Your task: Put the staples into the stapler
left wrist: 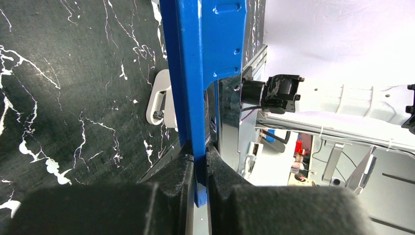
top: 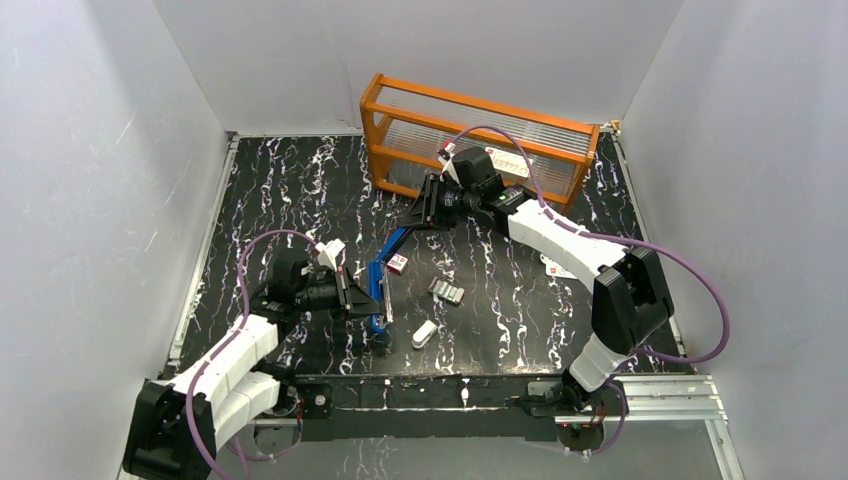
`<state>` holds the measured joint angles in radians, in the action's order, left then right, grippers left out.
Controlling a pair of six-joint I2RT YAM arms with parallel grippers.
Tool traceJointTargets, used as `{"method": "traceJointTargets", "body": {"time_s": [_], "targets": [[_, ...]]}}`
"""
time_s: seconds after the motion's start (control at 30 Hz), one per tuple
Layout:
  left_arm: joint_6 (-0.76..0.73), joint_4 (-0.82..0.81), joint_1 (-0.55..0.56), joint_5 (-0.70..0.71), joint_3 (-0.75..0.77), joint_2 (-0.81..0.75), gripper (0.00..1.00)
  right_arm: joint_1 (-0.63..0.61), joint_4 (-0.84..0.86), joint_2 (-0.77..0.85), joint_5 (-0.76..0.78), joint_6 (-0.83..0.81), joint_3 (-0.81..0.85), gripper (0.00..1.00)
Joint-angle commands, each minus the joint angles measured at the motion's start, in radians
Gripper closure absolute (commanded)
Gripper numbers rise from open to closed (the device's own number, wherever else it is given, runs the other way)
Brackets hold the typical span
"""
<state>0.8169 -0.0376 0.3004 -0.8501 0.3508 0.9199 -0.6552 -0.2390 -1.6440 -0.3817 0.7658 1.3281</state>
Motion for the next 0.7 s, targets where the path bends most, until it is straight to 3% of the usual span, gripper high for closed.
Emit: {"method": "traceJointTargets", "body": {"time_s": [0.0,0.23,0.37,0.67], "targets": [[-0.026,-0.028,0.007,-0.117,0.047,-0.012,1.0,0.0,0.097,-0.017,0.231,-0.018,-0.021,0.68],[-0.008,-0.028,0.009,-0.095,0.035,0.0,1.0,-0.042,0.127,-0.042,0.302,0.035,-0.027,0.82],[0.02,-0.028,0.012,-0.065,0.002,-0.012,1.0,-0.042,0.097,-0.049,0.302,0.034,0.004,0.83],[0.07,-0.026,0.013,0.027,-0.053,-0.011,0.84,-0.055,-0.003,-0.08,0.235,0.007,0.089,0.83]]}}
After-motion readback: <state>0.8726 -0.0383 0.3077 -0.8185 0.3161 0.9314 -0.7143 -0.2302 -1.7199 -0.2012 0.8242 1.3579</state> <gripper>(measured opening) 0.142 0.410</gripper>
